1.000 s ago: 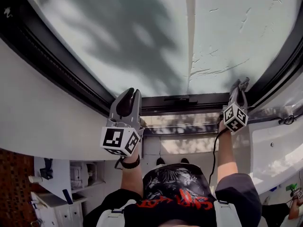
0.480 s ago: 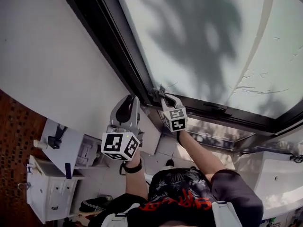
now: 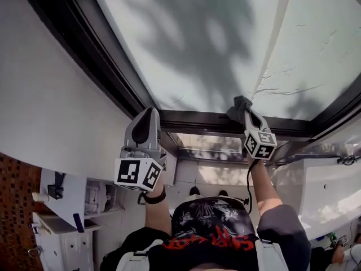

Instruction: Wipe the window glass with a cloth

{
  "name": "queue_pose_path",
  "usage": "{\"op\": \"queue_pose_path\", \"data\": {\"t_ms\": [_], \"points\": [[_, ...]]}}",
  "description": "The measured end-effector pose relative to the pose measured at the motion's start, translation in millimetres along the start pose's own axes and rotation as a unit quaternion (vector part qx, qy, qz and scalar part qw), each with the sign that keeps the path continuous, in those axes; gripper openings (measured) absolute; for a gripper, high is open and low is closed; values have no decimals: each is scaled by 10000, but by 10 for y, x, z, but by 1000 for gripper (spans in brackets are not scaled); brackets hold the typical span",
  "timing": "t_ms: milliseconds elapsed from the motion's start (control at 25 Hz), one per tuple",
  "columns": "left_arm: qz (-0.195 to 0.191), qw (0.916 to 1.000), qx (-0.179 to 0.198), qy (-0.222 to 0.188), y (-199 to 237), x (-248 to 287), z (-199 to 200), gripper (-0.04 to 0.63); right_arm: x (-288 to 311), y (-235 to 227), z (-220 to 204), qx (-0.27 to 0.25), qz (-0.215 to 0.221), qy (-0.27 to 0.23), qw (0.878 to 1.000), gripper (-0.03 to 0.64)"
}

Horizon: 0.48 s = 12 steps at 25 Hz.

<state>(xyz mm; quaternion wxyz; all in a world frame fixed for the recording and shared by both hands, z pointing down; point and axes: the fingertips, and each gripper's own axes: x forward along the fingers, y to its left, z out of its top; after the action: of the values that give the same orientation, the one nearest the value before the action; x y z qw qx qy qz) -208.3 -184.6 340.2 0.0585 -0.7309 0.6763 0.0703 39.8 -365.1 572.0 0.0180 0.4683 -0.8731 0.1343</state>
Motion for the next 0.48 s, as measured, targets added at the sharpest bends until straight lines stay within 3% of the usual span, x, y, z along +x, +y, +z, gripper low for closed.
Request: {"op": "queue_pose_path", "data": {"t_ms": [120,240,480], "points": [[-476,9988,-40,118,-349,241,-102,0,-479,-1254,-21,116,-1373,-38,9905,26],[-852,9962,-121,158,-671,419,-239,0,-1040,-2383,-68,309,-2625,-64,9644,26],[-1248,9918,-14,292,-1100,545,-244,6,-1787,-3525,90,533,-4015,-246,9140,26]]}}
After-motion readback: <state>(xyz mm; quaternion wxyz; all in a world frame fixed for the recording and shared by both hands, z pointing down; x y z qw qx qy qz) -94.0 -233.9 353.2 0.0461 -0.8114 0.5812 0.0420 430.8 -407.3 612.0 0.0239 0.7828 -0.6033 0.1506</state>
